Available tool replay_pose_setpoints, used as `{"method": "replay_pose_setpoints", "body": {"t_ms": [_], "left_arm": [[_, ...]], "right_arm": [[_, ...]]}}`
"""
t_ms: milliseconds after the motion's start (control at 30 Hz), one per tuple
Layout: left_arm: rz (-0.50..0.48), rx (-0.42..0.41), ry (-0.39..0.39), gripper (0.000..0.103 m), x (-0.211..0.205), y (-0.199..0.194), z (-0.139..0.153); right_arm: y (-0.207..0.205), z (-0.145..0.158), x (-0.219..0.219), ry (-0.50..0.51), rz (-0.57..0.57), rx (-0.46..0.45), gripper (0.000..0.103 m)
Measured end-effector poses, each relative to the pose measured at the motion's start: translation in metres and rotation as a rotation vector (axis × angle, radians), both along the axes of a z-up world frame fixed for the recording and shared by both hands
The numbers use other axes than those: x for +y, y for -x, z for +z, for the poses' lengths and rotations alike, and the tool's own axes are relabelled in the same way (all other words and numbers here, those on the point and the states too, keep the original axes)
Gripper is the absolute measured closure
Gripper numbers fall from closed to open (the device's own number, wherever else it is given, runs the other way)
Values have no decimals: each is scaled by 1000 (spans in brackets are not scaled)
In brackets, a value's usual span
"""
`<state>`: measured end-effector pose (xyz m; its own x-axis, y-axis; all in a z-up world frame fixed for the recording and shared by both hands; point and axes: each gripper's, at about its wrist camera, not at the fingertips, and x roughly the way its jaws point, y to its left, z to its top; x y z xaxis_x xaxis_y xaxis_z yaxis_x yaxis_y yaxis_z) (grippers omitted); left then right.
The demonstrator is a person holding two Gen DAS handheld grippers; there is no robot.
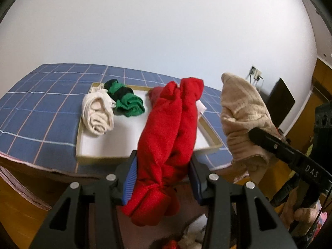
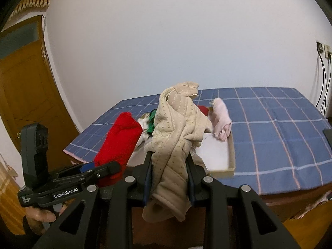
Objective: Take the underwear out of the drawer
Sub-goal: 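Lower the red sock and beige dotted underwear into the tray with both grippers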
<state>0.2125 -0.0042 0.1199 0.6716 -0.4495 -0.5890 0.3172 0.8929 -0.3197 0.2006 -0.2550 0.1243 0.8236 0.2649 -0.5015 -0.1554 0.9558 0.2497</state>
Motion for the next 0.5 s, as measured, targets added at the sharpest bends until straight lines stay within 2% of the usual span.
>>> {"method": "replay_pose_setpoints", "body": {"t_ms": [367,500], "left_arm": [[75,-5,19,59,-22,-61,2],[103,29,35,59,-27,-86,-6]], "right_arm": [[-76,-5,-12,89,-41,8,73],[-97,-13,-17,123,-64,21,73]]}}
